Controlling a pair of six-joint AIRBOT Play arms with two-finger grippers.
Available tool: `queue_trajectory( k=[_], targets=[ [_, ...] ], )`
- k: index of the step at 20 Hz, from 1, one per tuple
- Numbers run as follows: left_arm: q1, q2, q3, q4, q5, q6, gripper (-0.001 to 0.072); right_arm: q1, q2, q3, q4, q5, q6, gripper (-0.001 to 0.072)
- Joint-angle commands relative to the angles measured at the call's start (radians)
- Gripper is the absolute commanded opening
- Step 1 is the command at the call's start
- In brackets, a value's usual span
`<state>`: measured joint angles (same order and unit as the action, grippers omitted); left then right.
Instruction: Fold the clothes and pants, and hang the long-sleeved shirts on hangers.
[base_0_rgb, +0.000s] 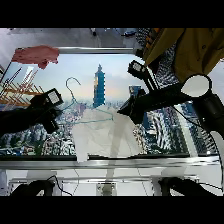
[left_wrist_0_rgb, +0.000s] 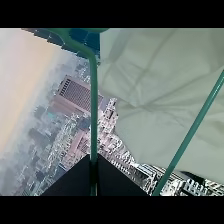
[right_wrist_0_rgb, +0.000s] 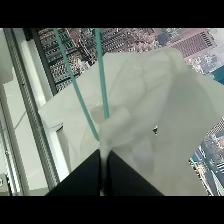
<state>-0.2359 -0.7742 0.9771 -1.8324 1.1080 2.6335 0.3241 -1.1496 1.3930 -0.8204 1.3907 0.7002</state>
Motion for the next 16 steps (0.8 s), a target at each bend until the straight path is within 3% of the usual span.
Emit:
queue_trajectory(
  k=[1,5,16],
  targets=[
    [0.0,0.001,-0.03,0.026,-0.064,-0.001,0.0025,0.001,0.0,0.001,0.011,0.005,-0.003,0.0031],
    [-0.001,0.001,-0.03,0.022,-0.188,0.0,0.0025,0.001,0.0,0.001,0.035,0.009,-0.006,0.0031],
    [0.002,0.015,-0.029,0.034,-0.231,-0.008,0.0025,0.0,0.0,0.001,0.045,-0.019,0.001,0.0032]
  ],
)
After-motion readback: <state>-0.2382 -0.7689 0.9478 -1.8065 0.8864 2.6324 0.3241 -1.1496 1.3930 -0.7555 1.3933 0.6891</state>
